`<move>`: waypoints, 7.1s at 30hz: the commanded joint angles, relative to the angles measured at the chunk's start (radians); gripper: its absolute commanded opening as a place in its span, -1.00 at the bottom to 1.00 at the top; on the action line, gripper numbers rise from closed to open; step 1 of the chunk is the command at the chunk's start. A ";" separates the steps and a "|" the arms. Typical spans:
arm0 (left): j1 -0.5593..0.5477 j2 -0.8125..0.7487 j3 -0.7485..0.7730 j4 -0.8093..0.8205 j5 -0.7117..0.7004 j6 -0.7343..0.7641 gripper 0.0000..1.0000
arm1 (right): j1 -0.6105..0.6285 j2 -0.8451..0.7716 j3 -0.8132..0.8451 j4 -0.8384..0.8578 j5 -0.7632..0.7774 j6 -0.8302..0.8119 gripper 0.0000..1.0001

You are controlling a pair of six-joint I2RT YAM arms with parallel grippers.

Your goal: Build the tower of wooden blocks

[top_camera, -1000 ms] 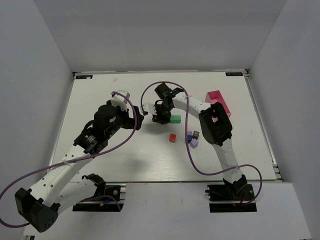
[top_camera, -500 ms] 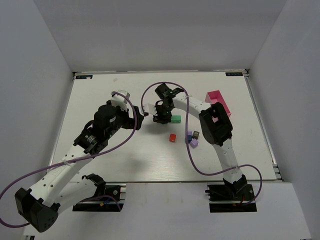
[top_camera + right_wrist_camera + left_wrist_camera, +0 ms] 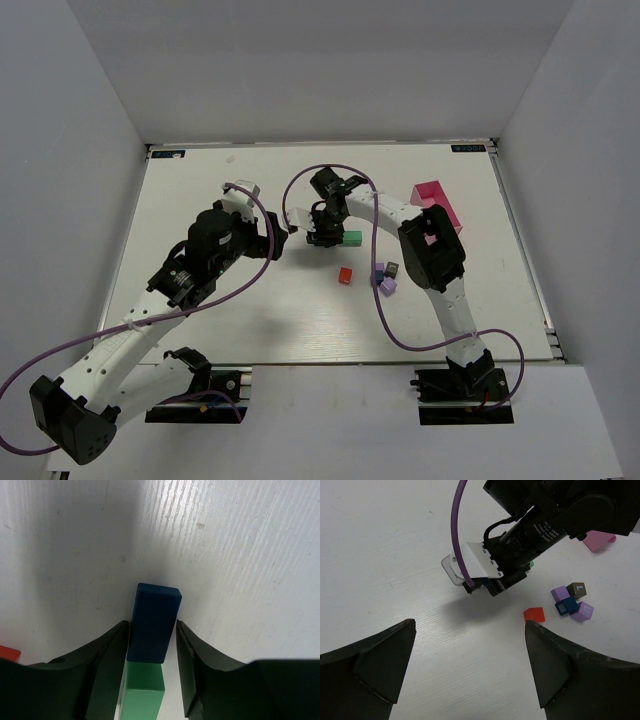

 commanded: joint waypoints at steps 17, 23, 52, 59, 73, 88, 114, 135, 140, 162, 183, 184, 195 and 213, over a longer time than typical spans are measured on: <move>0.004 -0.015 -0.012 0.014 0.005 0.007 1.00 | -0.002 -0.025 -0.017 -0.035 0.009 0.015 0.16; 0.004 -0.015 -0.012 0.014 0.005 0.007 1.00 | -0.004 -0.058 -0.021 -0.020 -0.035 0.045 0.78; 0.004 0.095 -0.001 -0.012 0.037 -0.038 0.76 | -0.154 -0.831 -0.593 0.177 -0.001 0.489 -0.64; 0.004 0.191 0.053 -0.067 0.037 -0.059 0.50 | -0.148 -0.884 -0.760 0.123 -0.092 0.285 0.11; 0.004 0.152 0.022 -0.047 0.057 -0.039 0.74 | -0.146 -0.778 -0.822 0.215 -0.097 0.140 0.20; 0.004 0.114 0.022 -0.038 0.096 -0.039 0.79 | -0.149 -0.715 -0.843 0.229 -0.098 0.035 0.39; 0.004 0.096 0.022 -0.038 0.114 -0.039 0.79 | -0.152 -0.584 -0.780 0.148 -0.077 -0.009 -0.35; 0.004 0.077 0.004 -0.020 0.079 -0.012 0.79 | -0.083 -0.454 -0.250 0.042 -0.138 0.208 -0.66; 0.004 0.077 0.004 -0.020 0.044 -0.003 0.79 | -0.048 -0.361 -0.169 0.040 -0.103 0.225 -0.66; 0.004 0.050 -0.006 -0.020 0.060 -0.003 0.82 | -0.005 -0.120 -0.010 0.030 0.021 0.220 -0.61; 0.004 0.050 -0.006 -0.020 0.060 -0.003 0.82 | -0.004 -0.101 -0.009 0.025 0.027 0.222 -0.55; 0.004 0.050 -0.006 -0.020 0.060 -0.003 0.82 | -0.005 -0.098 -0.009 0.025 0.028 0.217 -0.53; 0.004 0.050 -0.006 -0.020 0.060 -0.003 0.82 | -0.008 -0.089 -0.009 0.031 0.035 0.217 -0.50; 0.004 0.050 -0.006 -0.020 0.060 -0.003 0.82 | -0.008 -0.078 -0.012 0.034 0.035 0.205 -0.42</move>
